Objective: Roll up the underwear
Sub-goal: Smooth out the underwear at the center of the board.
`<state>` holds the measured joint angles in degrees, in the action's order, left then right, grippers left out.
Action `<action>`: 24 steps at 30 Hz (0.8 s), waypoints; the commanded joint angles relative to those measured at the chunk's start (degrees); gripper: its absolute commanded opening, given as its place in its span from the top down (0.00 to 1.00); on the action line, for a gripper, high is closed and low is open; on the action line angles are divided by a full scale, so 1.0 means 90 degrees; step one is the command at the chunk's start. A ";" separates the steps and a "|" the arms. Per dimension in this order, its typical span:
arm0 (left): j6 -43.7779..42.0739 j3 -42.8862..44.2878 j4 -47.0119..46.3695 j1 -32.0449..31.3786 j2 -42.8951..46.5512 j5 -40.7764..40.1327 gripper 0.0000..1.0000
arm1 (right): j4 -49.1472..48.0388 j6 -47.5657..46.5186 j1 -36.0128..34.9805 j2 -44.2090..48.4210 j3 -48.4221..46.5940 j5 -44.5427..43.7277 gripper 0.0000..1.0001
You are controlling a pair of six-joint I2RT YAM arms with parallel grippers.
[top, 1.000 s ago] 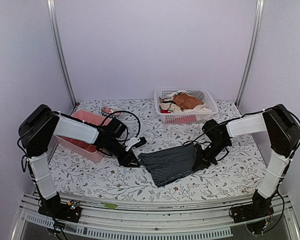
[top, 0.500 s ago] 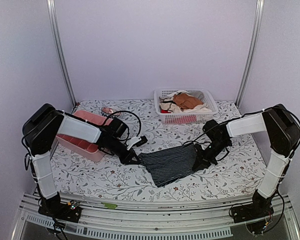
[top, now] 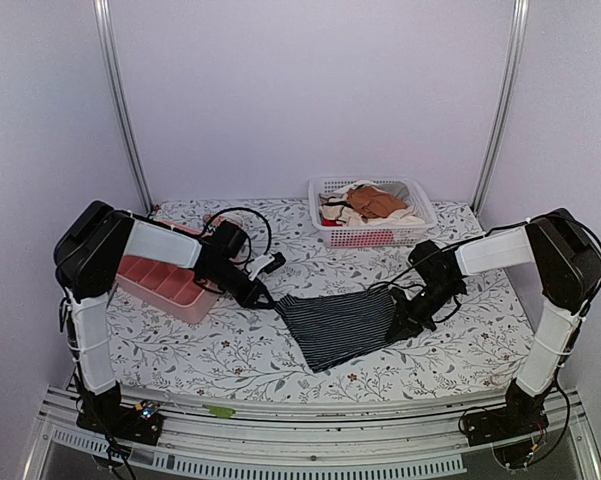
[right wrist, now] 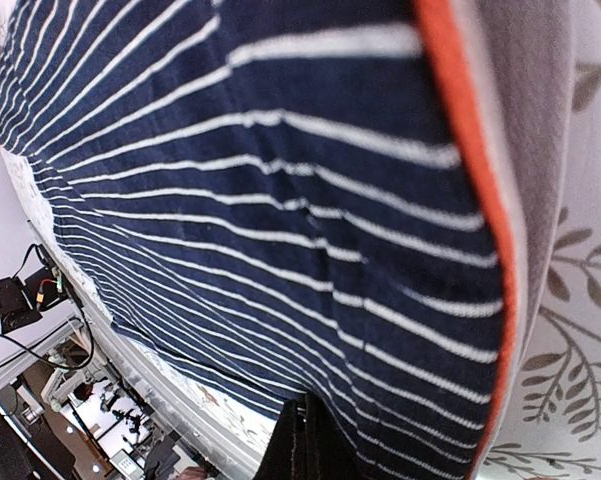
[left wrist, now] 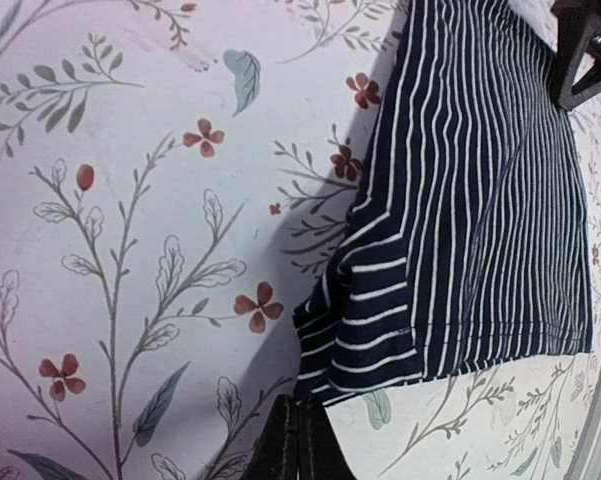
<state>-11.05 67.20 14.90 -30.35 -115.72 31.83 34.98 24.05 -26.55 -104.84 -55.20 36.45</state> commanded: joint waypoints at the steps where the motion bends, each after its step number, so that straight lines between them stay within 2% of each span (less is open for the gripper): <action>1: -0.0003 0.0270 0.0329 0.0094 -0.0302 -0.0453 1.00 | 0.0262 -0.0114 -0.0010 -0.0184 0.0174 -0.0536 1.00; 9: -0.0087 0.0885 0.0580 0.0189 -0.0718 -0.0683 1.00 | 0.0106 0.0010 -0.0155 -0.0056 -0.0263 0.0103 1.00; 13: -0.0432 0.1482 0.0904 0.0207 -0.1007 -0.0775 1.00 | -0.0378 0.0158 -0.0159 0.0216 -0.0357 0.0815 1.00; 18: -0.0926 0.2181 0.1503 0.0322 -0.1441 -0.1205 1.00 | -0.0741 0.0364 -0.0119 0.0569 -0.0648 0.1368 0.87; 19: -0.0989 0.2312 0.1656 0.0354 -0.1472 -0.1350 0.96 | -0.0759 0.0394 -0.0095 0.0613 -0.0737 0.1387 0.84; 22: -0.1077 0.2289 0.1777 0.0529 -0.1123 -0.1204 0.67 | -0.0769 0.0478 0.0040 0.0670 -0.0991 0.1368 0.82; 24: -0.1224 0.2053 0.1768 0.0584 -0.0658 -0.1029 0.43 | -0.0749 0.0514 0.0136 0.0625 -0.1063 0.1256 0.82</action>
<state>-19.14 88.03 25.65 -27.70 -126.30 24.01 30.09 27.46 -27.00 -100.71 -62.26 46.68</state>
